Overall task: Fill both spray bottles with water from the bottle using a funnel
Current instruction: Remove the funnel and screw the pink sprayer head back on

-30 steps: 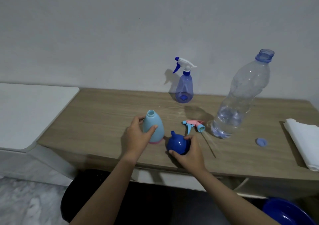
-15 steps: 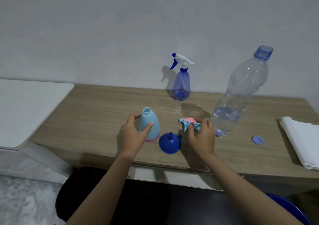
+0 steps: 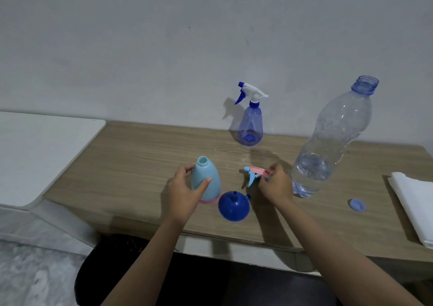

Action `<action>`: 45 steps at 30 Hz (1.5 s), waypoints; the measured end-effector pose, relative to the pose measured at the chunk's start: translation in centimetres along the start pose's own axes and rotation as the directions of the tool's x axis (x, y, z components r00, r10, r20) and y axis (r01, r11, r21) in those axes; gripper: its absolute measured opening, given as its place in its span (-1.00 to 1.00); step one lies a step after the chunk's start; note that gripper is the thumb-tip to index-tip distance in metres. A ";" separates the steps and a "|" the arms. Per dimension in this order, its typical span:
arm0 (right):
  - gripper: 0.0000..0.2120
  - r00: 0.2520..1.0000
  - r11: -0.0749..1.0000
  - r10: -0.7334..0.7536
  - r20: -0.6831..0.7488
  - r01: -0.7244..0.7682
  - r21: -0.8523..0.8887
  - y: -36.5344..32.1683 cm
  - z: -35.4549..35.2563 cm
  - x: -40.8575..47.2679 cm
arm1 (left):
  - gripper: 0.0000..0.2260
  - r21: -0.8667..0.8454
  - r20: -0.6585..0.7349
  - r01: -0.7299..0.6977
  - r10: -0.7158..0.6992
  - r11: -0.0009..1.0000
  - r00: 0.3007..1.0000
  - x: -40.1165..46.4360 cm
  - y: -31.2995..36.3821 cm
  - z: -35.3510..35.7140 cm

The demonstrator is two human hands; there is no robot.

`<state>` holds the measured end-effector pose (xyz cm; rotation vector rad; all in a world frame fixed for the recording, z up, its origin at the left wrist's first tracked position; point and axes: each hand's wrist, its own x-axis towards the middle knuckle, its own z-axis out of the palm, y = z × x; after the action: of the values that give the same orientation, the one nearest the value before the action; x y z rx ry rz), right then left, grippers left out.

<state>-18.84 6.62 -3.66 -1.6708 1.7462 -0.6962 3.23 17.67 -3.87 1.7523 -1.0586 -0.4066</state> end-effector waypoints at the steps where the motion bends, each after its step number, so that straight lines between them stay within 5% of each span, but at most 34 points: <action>1: -0.58 1.000 0.996 0.017 -0.002 -0.017 0.088 -0.3 -0.4 -0.1 | -0.58 0.002 -0.001 -0.001 0.001 1.000 1.000 0.0 0.0 0.0; 5: -0.46 0.999 0.947 -0.015 -0.029 0.024 0.319 -2.7 -2.1 0.3 | -0.59 0.011 0.000 -0.005 0.005 1.000 1.000 -0.1 0.2 -0.1; 9: -0.65 0.996 0.882 -0.085 -0.027 0.088 0.464 -6.6 -4.5 0.6 | -0.60 -0.003 -0.005 -0.017 0.016 1.000 1.000 -0.3 0.4 -0.2; 21: -0.63 0.885 0.655 -0.359 -0.297 0.466 0.596 -17.3 -7.2 -1.1 | -0.61 -0.029 -0.004 0.013 -0.013 0.999 1.000 -0.5 2.1 -0.3; 45: -0.57 0.762 0.688 -0.646 0.039 0.560 0.462 -11.8 3.0 -3.6 | -0.59 -0.062 0.012 0.062 -0.061 0.996 0.998 -1.3 3.4 -0.6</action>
<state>-8.65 9.61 3.27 -1.9114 0.7767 -1.0697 1.28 18.71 -0.91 1.7317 -0.9906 -0.4829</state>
